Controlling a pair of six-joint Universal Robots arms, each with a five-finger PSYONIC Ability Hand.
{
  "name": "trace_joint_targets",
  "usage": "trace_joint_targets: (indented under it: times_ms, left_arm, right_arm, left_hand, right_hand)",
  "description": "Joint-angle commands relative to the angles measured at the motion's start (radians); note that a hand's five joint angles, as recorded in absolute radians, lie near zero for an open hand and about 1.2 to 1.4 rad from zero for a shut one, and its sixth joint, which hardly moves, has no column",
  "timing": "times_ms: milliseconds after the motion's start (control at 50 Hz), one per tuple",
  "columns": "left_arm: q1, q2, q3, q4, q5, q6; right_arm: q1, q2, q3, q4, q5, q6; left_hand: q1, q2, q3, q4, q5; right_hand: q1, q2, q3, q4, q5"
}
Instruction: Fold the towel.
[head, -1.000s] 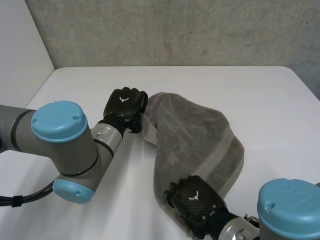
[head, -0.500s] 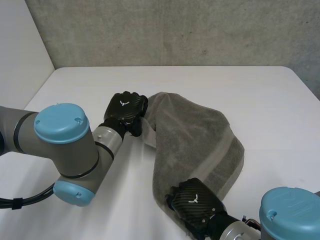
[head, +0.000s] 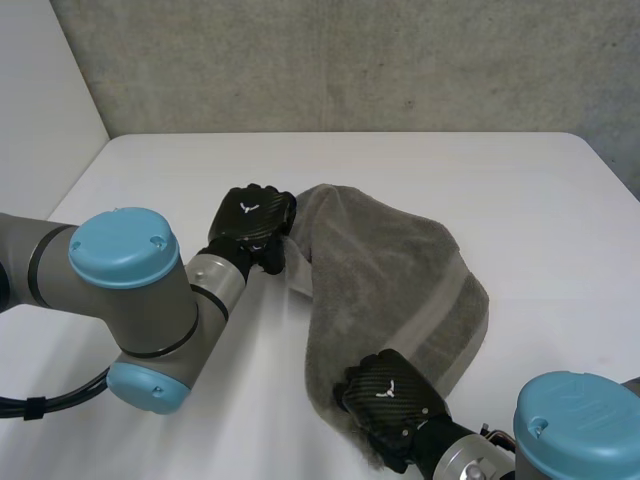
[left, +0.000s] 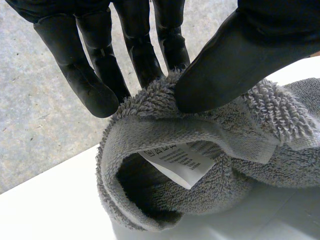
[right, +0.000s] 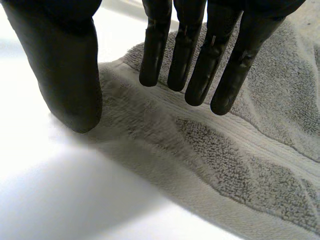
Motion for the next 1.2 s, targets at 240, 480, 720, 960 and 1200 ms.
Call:
trace_joint_targets:
  times_ms: [240, 480, 720, 960, 1200]
  left_arm:
    - [-0.001, 0.002, -0.001, -0.002, 0.002, 0.0]
    - [-0.003, 0.003, -0.005, -0.002, 0.002, 0.0]
    - [-0.006, 0.002, -0.006, 0.0, 0.002, -0.002]
    - [-0.008, 0.002, -0.008, -0.002, 0.002, -0.002]
    - [-0.008, 0.002, -0.008, -0.002, 0.002, -0.002]
  right_arm:
    - [0.001, 0.049, -0.036, 0.001, 0.004, -0.001]
    - [-0.054, -0.057, -0.015, 0.065, -0.009, -0.03]
    - [-0.072, -0.069, 0.043, 0.082, -0.027, -0.09]
    - [-0.065, -0.048, 0.047, 0.044, -0.061, -0.071]
    - [-0.065, 0.02, 0.017, 0.019, -0.061, -0.071]
  left_hand:
    - [-0.15, -0.221, -0.21, -0.184, -0.384]
    - [-0.15, -0.221, -0.21, -0.184, -0.384]
    - [-0.15, -0.221, -0.21, -0.184, -0.384]
    - [-0.15, -0.221, -0.21, -0.184, -0.384]
    - [-0.15, -0.221, -0.21, -0.184, -0.384]
  right_hand:
    - [-0.002, -0.004, -0.004, -0.005, 0.003]
    - [-0.228, -0.23, -0.23, -0.231, -0.223]
    - [-0.26, -0.262, -0.262, -0.263, -0.255]
    - [-0.257, -0.259, -0.259, -0.26, -0.252]
    - [-0.24, -0.242, -0.242, -0.243, -0.235]
